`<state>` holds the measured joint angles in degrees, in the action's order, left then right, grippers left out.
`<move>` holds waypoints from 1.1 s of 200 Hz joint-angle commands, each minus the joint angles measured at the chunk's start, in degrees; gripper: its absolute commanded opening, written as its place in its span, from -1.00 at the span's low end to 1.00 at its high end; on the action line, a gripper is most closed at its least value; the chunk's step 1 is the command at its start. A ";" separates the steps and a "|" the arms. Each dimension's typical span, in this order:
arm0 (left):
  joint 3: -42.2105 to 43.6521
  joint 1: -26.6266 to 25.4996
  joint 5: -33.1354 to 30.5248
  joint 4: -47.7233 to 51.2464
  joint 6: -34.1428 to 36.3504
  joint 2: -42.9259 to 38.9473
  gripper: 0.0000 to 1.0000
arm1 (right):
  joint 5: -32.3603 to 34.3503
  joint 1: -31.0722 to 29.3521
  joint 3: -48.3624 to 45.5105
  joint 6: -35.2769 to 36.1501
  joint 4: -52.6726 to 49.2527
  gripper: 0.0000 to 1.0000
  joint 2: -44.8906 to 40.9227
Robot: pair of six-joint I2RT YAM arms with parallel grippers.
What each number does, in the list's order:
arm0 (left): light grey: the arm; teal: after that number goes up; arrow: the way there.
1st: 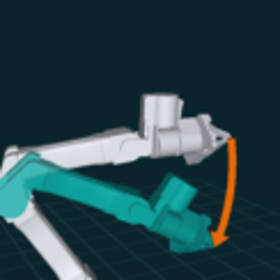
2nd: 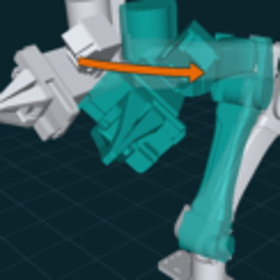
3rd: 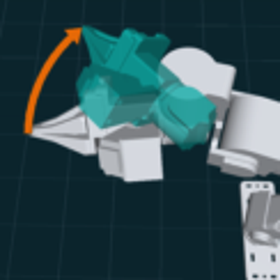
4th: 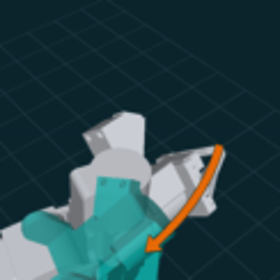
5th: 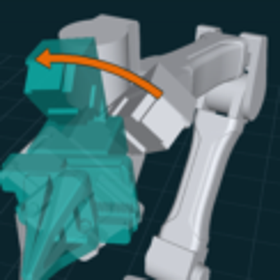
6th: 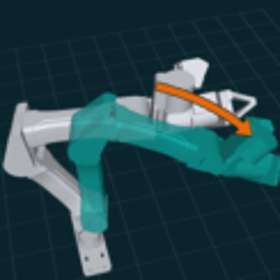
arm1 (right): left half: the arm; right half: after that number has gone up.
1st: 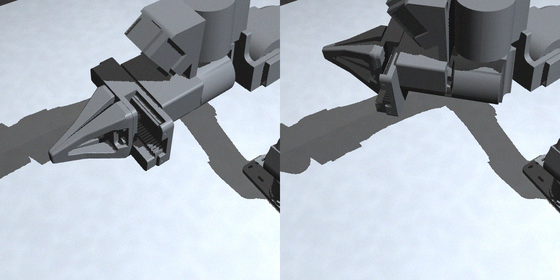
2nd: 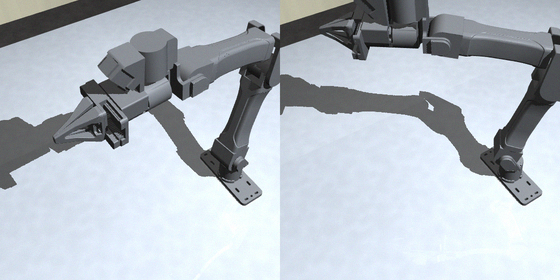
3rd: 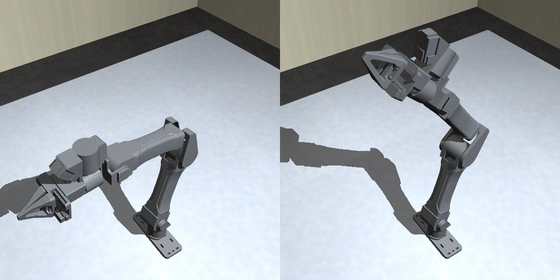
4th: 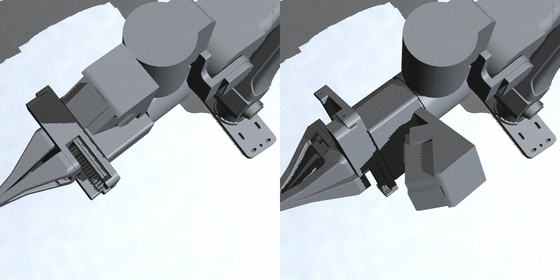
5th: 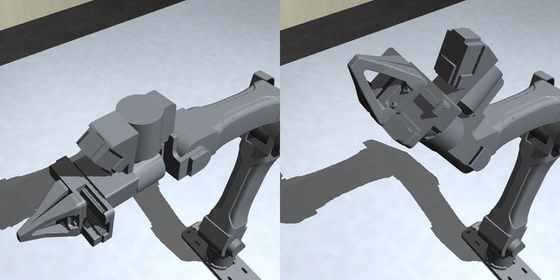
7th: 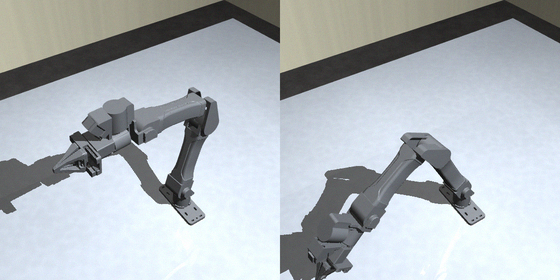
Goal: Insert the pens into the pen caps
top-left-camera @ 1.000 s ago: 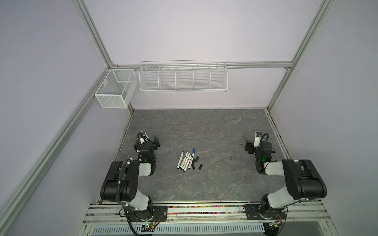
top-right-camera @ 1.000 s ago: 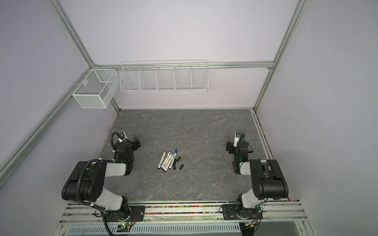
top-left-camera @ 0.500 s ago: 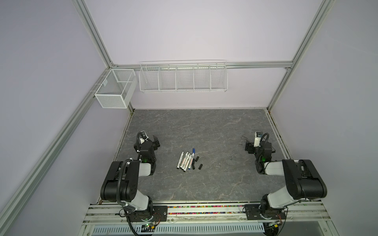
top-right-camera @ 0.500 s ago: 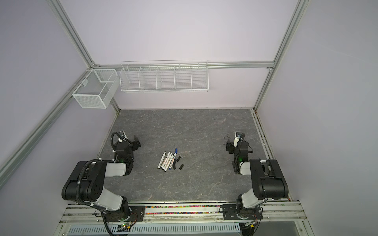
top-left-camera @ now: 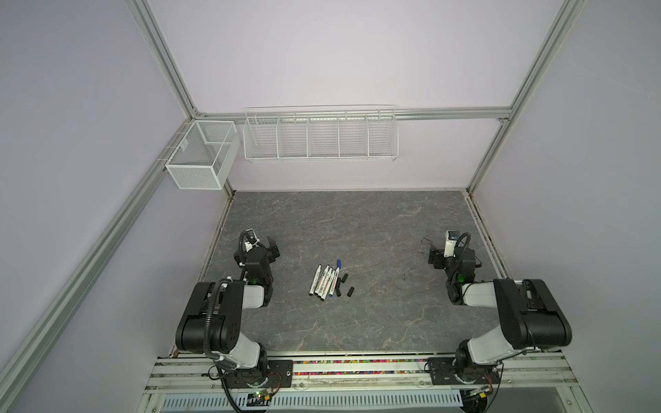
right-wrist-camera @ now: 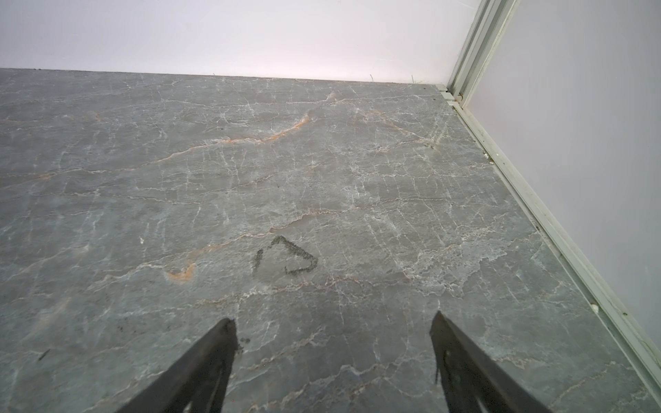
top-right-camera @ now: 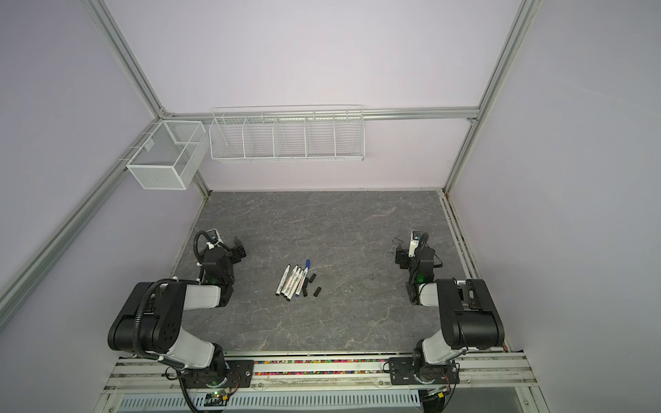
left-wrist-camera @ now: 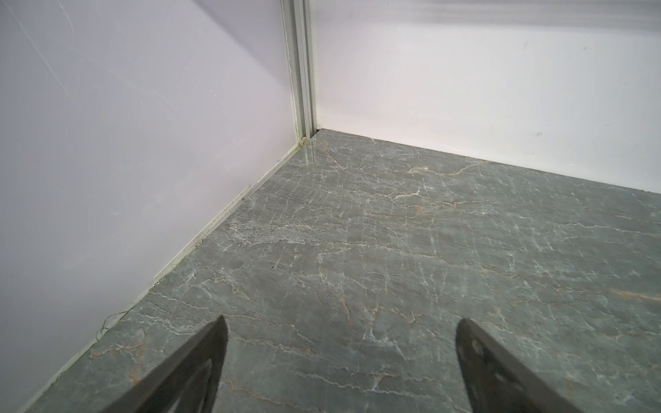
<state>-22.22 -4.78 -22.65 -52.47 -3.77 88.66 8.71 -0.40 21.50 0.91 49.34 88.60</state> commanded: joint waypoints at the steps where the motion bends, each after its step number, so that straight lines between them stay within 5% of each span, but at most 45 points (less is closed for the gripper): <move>1: 0.33 0.11 0.03 -1.06 0.69 0.55 0.98 | -0.55 -0.04 0.58 0.50 0.58 0.77 -0.70; 123: 0.12 0.16 0.55 -0.79 1.05 0.46 0.98 | -3.09 0.40 1.56 1.09 -2.06 0.77 -2.11; 135: -4.57 -0.08 2.42 8.91 1.88 -2.96 0.98 | -2.58 -0.16 6.54 1.23 -15.30 0.81 -6.01; 144: -13.80 -0.15 1.00 29.35 -0.34 -5.90 0.98 | -1.33 -0.60 11.27 0.40 -25.13 1.00 -8.07; 157: -25.12 -0.70 -3.88 49.58 -5.75 -6.25 0.98 | 1.26 -2.19 14.46 0.10 -29.43 0.87 -10.04; 176: -27.42 -4.06 -8.24 55.23 -12.53 -7.95 0.98 | 6.40 -5.22 18.01 -3.41 -33.53 0.86 -12.43; 220: -25.85 -16.97 -0.86 72.40 -29.04 -13.51 0.86 | 7.70 -13.67 32.34 -9.65 -46.97 0.75 -9.44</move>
<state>-50.57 -15.00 -26.15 1.72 -21.28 75.64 14.87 -9.87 48.23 -4.56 13.74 76.99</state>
